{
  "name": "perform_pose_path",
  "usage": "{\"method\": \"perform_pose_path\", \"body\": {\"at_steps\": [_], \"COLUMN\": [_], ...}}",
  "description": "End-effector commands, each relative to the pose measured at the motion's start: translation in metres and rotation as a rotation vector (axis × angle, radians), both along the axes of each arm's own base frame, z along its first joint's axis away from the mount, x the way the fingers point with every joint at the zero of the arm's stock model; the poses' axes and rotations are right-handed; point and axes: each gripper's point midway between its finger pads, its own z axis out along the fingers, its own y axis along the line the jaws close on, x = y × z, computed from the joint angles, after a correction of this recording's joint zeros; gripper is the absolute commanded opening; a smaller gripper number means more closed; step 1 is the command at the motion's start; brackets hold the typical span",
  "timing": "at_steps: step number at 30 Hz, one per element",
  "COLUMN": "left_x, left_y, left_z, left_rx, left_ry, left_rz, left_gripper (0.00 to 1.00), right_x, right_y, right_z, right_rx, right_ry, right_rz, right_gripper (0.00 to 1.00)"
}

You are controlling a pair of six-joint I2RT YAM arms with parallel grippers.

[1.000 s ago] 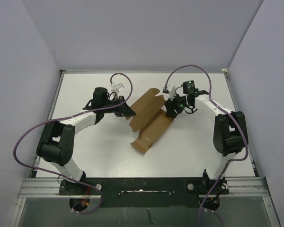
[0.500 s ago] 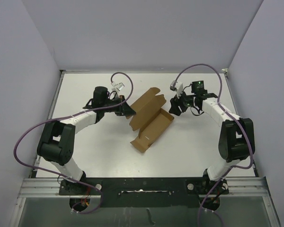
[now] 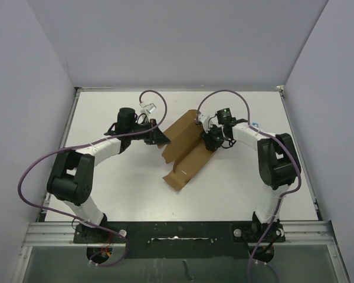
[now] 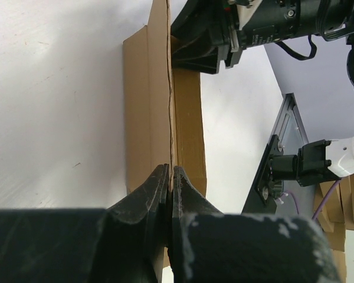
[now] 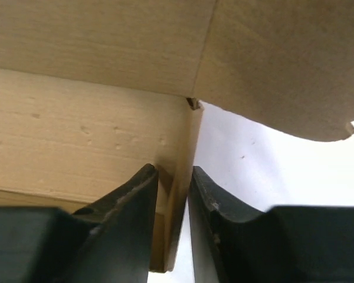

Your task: Fold the paper box

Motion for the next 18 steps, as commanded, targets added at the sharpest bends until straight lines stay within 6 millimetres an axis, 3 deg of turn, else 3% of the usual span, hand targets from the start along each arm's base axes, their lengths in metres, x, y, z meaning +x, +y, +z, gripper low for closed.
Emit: {"method": "perform_pose_path", "body": {"at_steps": [1,5,10,14,18], "left_x": [0.008,0.008,0.007,0.005,0.003], "left_y": [-0.009,-0.009,-0.010,-0.008,-0.005], "left_z": [0.017,0.018,0.021,0.023,0.020], "left_rx": [-0.028,-0.029,-0.033,-0.029,0.008], "left_ry": [-0.067,-0.071,-0.078,-0.102,-0.126], "left_rz": [-0.039,-0.042,-0.047,-0.064,-0.111], "left_gripper": [0.00,0.00,0.00,0.00,0.00], "right_x": [0.027,0.030,0.026,0.014,0.008], "right_y": [-0.003,-0.006,-0.001,0.008,0.002], "right_z": [0.011,0.012,0.020,0.044,0.082], "right_rx": [-0.070,-0.095,-0.053,0.064,0.149], "right_ry": [-0.095,-0.109,-0.106,-0.103,-0.160], "right_rz": [-0.042,-0.065,-0.044,0.031,0.082], "right_gripper": [0.22,0.04,0.04,0.40,0.57]}}
